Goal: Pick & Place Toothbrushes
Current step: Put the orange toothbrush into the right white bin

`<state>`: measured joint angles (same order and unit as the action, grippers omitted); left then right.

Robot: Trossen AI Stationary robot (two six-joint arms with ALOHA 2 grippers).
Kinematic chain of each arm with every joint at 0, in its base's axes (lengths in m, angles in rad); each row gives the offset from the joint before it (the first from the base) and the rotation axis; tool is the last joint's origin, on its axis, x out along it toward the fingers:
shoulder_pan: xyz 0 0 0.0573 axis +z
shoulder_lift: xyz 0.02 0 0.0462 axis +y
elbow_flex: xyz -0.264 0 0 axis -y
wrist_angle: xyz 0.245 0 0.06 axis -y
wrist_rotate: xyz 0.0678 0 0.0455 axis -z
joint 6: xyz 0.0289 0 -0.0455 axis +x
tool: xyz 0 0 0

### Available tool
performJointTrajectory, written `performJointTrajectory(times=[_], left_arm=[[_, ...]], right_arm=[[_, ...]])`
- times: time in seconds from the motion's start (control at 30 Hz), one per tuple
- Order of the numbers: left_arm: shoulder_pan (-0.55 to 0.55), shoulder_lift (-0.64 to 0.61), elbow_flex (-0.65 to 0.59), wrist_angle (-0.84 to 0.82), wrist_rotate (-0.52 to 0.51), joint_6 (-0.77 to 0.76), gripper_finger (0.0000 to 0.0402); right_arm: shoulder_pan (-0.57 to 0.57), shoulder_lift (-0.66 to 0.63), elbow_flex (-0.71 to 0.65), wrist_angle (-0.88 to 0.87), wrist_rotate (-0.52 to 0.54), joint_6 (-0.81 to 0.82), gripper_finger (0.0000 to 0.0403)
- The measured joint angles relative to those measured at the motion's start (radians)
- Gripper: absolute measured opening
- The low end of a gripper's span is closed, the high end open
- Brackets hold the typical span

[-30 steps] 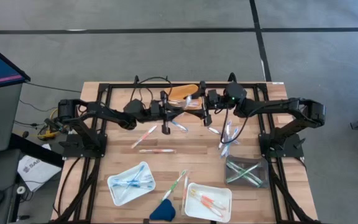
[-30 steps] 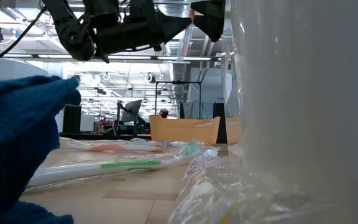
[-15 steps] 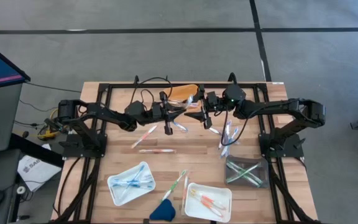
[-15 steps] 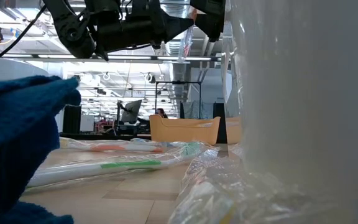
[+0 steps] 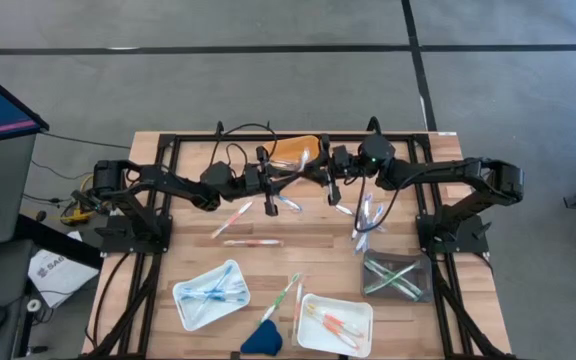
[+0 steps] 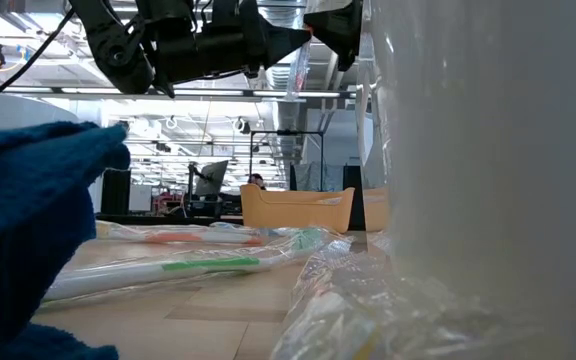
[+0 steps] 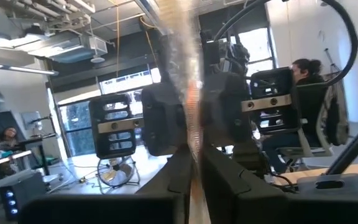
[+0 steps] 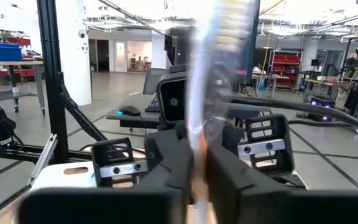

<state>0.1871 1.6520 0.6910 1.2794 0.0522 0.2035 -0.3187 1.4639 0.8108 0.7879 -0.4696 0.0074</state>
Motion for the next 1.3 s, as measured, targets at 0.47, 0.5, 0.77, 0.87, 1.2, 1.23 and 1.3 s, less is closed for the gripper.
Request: performJointTrajectory(times=[0.47, 0.5, 0.77, 0.87, 1.2, 1.23, 1.3], left_arm=[[0.001, -0.042, 0.000, -0.094, -0.002, 0.002, 0.0093], [0.004, -0.061, 0.000, -0.126, -0.003, 0.002, 0.0098], [0.024, -0.285, 0.000, -0.463, -0.014, 0.052, 0.0137], [0.024, -0.357, 0.000, -0.551, -0.070, 0.055, 0.0144], [0.020, -0.466, 0.000, -0.648, -0.150, 0.035, 0.0140], [0.020, -0.467, 0.000, -0.650, -0.150, 0.031, 0.0140], [0.020, -0.467, 0.000, -0.649, -0.150, 0.031, 0.0141]], right_arm=[[-0.026, 0.000, 0.000, -0.011, 0.005, 0.059, 0.0015], [-0.028, -0.002, 0.000, -0.012, 0.010, 0.063, 0.0015], [-0.033, -0.103, 0.000, -0.161, 0.092, 0.036, 0.0013], [-0.012, -0.149, 0.000, -0.220, 0.104, 0.031, 0.0013], [0.103, -0.264, 0.000, -0.377, 0.137, 0.133, 0.0013], [0.120, -0.265, 0.000, -0.395, 0.140, 0.140, 0.0013], [0.156, -0.264, 0.000, -0.434, 0.157, 0.151, 0.0013]])
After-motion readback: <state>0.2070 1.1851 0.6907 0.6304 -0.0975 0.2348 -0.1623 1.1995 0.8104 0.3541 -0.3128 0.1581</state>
